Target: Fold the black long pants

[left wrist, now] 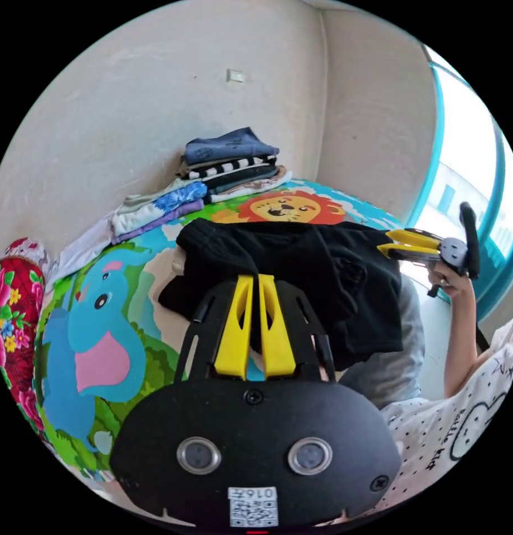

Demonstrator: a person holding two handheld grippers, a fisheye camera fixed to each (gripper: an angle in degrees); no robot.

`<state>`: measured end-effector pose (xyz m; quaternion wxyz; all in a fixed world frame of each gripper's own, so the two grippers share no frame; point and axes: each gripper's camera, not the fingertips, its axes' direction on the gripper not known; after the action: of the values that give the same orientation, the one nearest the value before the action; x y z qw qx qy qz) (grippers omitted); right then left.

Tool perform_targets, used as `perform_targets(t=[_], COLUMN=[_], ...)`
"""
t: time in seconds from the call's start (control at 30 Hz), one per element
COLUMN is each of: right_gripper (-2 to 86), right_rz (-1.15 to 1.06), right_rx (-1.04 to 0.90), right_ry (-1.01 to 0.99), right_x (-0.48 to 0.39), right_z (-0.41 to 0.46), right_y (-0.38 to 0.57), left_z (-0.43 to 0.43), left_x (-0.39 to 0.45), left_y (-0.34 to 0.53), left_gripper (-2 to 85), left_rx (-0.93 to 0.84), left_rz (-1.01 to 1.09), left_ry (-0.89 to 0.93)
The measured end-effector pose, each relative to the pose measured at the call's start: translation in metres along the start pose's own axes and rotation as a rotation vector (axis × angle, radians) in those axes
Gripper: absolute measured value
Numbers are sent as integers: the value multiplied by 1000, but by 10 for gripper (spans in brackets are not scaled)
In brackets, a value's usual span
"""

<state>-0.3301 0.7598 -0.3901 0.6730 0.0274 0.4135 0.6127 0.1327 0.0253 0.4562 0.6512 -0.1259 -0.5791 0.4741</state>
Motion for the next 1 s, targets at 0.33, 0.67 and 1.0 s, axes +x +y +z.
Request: perform_targets(t=[0.33,0.67,1.0], right_gripper=[129,120,20], right_rz=[-128,-513,-802], right_rx=[107,-132,-344], right_ry=[-109,-490,-520], right_x=[-50,-199,-306], right_z=[124,355,515], right_y=[-80,-202,-261], left_z=[2,-6,-67], left_x=[21,38,-50], left_y=[2,37,88], left_gripper=[-9,-9,-9], left_rx=[17,15,114], left_rz=[178,379,98], left_ry=[319,824,472])
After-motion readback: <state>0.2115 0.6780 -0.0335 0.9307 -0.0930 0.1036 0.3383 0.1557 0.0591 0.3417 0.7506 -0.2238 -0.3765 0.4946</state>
